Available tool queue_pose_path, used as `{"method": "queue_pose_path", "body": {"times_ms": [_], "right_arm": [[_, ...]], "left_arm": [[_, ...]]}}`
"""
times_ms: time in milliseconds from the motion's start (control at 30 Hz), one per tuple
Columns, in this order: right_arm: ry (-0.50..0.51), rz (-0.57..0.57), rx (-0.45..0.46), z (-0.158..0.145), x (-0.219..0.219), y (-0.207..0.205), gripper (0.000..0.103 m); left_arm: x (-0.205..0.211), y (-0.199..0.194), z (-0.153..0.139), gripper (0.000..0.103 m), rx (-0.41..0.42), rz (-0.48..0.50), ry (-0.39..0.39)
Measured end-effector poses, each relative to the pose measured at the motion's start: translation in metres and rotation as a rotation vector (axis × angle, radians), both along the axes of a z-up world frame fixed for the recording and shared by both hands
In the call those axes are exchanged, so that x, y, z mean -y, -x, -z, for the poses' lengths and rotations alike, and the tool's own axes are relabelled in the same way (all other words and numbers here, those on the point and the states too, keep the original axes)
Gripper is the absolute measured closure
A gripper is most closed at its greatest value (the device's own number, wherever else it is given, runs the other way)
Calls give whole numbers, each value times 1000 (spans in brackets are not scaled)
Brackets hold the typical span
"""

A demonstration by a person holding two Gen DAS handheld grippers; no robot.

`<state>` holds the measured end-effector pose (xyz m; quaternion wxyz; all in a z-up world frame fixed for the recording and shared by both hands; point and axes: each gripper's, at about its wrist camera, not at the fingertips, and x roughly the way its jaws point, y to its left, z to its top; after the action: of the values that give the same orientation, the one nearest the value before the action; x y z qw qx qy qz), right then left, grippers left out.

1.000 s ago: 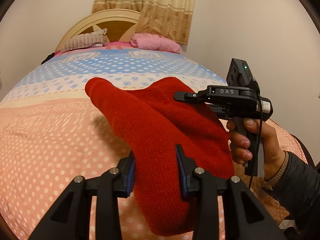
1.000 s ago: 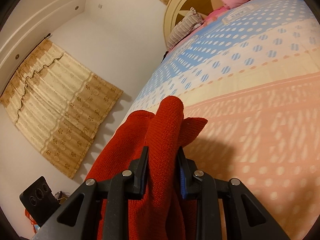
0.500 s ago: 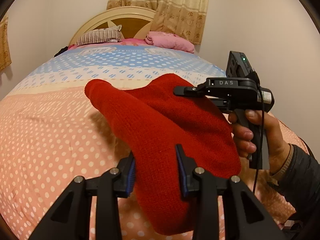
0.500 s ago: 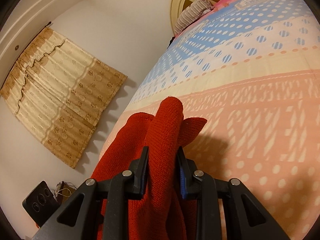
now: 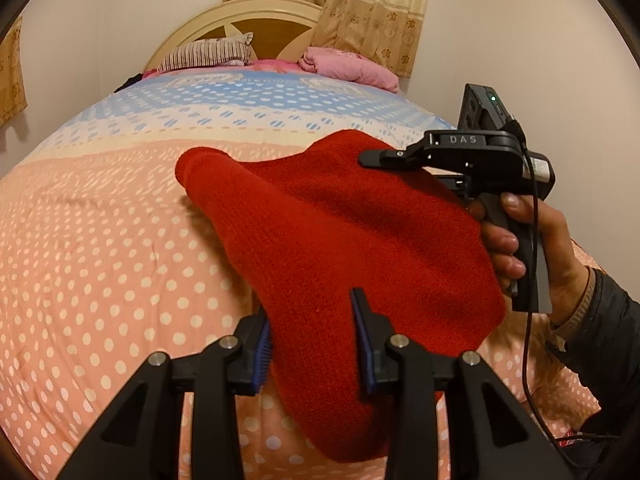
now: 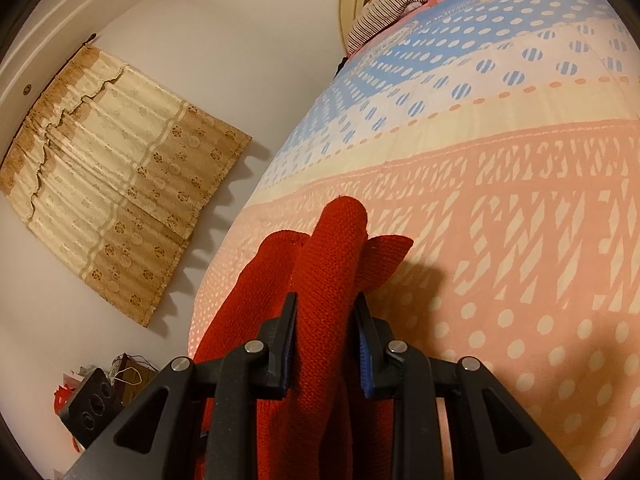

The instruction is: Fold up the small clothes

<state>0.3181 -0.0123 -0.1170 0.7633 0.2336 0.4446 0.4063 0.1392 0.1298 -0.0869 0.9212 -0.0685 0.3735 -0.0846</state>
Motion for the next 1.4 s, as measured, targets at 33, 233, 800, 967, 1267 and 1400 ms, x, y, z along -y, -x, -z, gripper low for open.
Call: {"method": "queue_pose_path", "body": {"times_ms": [33, 233, 800, 967, 1267, 1400], "right_arm": [[4, 2, -4, 2, 0, -1, 77], [15, 24, -28, 16, 5, -4, 77], [14, 73, -79, 42, 17, -7, 77], [10, 82, -83, 43, 20, -6, 77], [34, 103, -55, 38, 20, 0, 75], [34, 177, -32, 31, 34, 8, 64]], "left_arm": [[0, 0, 2, 66, -4, -1, 1], [-1, 3, 9, 59, -21, -8, 4], [0, 0, 14, 33, -20, -23, -56], [0, 0, 12, 33, -23, -18, -70], [-8, 6, -20, 21, 71, -45, -113], [-23, -2, -18, 12, 74, -108, -94]]}}
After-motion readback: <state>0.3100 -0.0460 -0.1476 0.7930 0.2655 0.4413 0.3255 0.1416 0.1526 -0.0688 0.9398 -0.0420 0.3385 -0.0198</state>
